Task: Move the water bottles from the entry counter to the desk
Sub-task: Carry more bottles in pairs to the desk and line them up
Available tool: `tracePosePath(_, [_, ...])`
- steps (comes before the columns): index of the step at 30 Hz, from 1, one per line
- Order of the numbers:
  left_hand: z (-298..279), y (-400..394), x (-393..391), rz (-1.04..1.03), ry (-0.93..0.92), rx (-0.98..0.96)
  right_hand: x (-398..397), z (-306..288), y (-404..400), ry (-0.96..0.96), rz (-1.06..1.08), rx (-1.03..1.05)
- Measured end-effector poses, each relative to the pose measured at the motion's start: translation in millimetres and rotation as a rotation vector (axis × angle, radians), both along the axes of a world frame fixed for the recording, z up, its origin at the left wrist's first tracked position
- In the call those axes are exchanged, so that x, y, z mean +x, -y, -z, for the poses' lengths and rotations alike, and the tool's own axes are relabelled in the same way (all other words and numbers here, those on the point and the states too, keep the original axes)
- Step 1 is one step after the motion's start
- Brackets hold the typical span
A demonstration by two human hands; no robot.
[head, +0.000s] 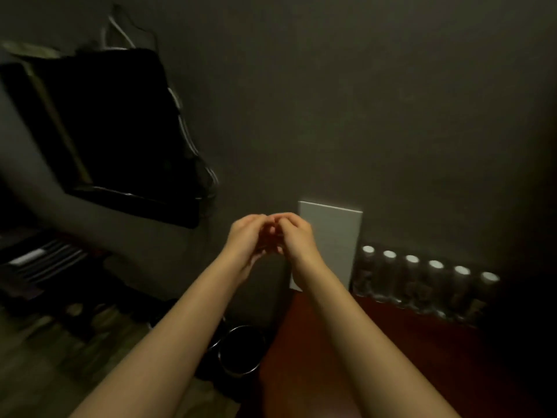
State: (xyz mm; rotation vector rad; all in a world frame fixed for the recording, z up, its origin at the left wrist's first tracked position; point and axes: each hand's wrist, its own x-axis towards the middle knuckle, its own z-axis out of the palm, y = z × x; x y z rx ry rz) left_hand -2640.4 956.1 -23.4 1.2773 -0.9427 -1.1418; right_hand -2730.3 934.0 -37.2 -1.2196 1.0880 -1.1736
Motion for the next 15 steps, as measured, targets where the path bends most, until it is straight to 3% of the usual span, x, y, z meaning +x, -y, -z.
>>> tracePosePath(7, [-41, -132, 225, -0.389, 0.032, -0.146, 242, -44, -102, 0.030, -0.388, -0.146])
tracePosePath(15, [-47, -265, 395, -0.790, -0.028, -0.218, 431, -59, -213, 0.132, -0.806, -0.137])
